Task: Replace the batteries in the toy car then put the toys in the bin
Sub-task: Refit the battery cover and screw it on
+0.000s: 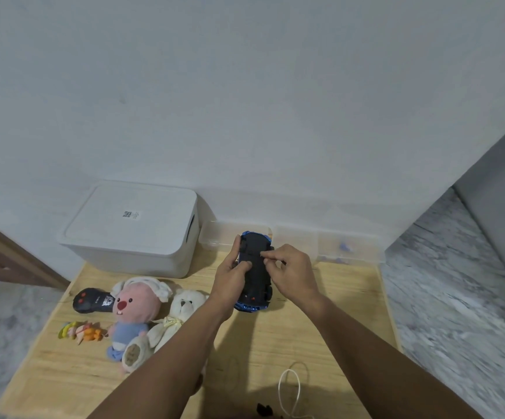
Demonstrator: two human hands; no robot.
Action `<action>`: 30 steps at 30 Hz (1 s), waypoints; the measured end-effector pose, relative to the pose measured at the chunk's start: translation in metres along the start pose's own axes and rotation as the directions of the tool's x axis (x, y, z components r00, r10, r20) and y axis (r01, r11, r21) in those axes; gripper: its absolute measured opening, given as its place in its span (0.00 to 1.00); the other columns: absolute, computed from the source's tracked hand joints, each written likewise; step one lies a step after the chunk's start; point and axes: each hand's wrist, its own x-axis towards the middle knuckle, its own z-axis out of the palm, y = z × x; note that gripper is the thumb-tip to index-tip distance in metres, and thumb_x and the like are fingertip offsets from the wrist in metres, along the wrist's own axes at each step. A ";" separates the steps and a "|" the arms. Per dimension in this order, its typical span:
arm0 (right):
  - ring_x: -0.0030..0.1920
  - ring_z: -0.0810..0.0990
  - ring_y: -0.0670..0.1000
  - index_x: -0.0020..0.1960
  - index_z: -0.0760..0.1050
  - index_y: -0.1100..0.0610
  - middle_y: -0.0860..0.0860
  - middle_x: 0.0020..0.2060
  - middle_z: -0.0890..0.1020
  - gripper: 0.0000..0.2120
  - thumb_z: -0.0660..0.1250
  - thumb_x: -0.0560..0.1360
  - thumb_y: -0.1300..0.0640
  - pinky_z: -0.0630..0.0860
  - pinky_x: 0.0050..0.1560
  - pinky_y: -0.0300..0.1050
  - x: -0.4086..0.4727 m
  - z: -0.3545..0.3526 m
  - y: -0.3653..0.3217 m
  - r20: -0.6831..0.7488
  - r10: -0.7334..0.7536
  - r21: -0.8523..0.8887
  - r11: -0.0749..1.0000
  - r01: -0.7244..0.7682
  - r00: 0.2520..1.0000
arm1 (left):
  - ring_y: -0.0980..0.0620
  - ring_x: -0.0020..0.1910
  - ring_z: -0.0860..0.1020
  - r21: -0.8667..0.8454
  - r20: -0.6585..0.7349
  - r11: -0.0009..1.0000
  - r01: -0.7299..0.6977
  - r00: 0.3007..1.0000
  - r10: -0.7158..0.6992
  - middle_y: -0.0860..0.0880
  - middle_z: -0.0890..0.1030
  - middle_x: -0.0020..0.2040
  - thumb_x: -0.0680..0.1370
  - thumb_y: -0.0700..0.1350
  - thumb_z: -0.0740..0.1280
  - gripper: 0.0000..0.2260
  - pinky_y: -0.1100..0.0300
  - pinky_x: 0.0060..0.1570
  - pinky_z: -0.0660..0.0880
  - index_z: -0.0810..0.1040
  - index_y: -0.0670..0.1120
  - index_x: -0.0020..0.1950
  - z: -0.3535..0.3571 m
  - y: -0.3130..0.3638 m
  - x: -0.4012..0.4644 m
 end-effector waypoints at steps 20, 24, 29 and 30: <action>0.34 0.80 0.51 0.54 0.84 0.53 0.48 0.40 0.79 0.13 0.65 0.73 0.60 0.75 0.32 0.41 -0.016 0.004 -0.004 -0.026 -0.233 -0.320 0.923 0.212 0.972 | 0.49 0.45 0.81 -0.025 -0.038 0.999 0.034 0.999 -0.034 0.44 0.82 0.53 0.80 0.39 0.60 0.27 0.57 0.42 0.79 0.65 0.64 0.73 0.002 -0.004 0.002; 0.41 0.78 0.49 0.58 0.82 0.53 0.48 0.41 0.77 0.13 0.65 0.77 0.60 0.76 0.41 0.45 -0.017 0.006 -0.004 -0.035 -0.083 -0.134 0.988 0.077 0.996 | 0.46 0.48 0.81 -0.016 -0.032 0.999 0.030 0.999 -0.031 0.42 0.81 0.55 0.80 0.39 0.60 0.27 0.56 0.44 0.80 0.64 0.64 0.74 0.002 -0.005 0.002; 0.40 0.78 0.50 0.60 0.82 0.53 0.48 0.42 0.77 0.14 0.64 0.77 0.60 0.77 0.40 0.48 -0.016 0.005 -0.003 -0.018 -0.116 -0.165 0.980 0.111 0.993 | 0.47 0.49 0.81 -0.015 -0.022 0.999 0.031 0.999 -0.031 0.43 0.81 0.55 0.80 0.39 0.60 0.27 0.55 0.47 0.80 0.64 0.63 0.74 0.002 -0.005 0.003; 0.40 0.78 0.50 0.60 0.81 0.52 0.48 0.43 0.77 0.14 0.64 0.77 0.59 0.77 0.40 0.47 -0.017 0.005 -0.003 -0.008 -0.123 -0.188 0.975 0.120 0.992 | 0.47 0.49 0.81 -0.013 -0.020 0.999 0.031 0.999 -0.032 0.44 0.81 0.54 0.80 0.39 0.60 0.27 0.55 0.47 0.80 0.64 0.63 0.74 0.002 -0.005 0.003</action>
